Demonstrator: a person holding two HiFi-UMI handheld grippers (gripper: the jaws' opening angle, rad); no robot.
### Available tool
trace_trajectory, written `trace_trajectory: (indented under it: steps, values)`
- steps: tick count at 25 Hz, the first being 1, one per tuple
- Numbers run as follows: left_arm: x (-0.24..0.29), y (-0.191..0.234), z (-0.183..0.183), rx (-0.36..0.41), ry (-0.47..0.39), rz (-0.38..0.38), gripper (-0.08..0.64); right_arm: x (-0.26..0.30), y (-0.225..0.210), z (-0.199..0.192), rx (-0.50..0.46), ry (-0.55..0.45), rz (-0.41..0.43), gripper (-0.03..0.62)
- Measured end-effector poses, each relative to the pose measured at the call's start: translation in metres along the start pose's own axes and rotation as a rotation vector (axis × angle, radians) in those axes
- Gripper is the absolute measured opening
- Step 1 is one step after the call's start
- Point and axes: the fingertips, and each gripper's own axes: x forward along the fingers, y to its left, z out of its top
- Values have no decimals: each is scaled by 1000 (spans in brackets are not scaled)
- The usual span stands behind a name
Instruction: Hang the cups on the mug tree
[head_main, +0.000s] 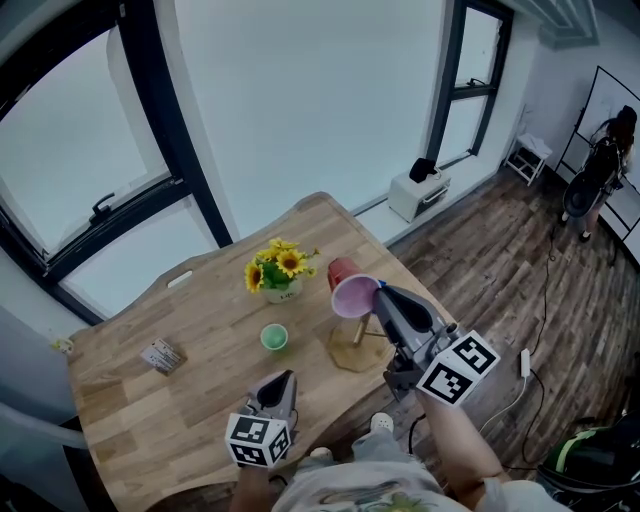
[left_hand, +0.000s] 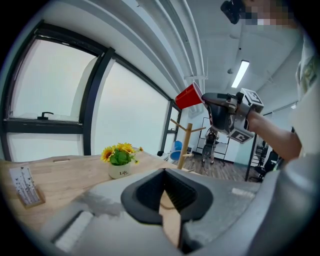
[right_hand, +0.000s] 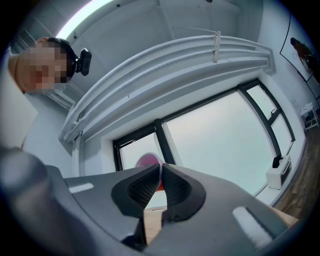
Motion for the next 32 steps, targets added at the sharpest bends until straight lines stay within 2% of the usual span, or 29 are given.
trace_trajectory:
  steps: [11,19,32]
  values:
    - [18,-12,3,-5,5,-11,2,-20,-44,24,-52,-40,-101,17]
    - [32,-26,4,-2,10,-32,2,-47,-80,36,-72,-67,-215,17]
    - [40,-44,-3,1,32,-52,2,-80,-117,19,-108,-11,-368,17]
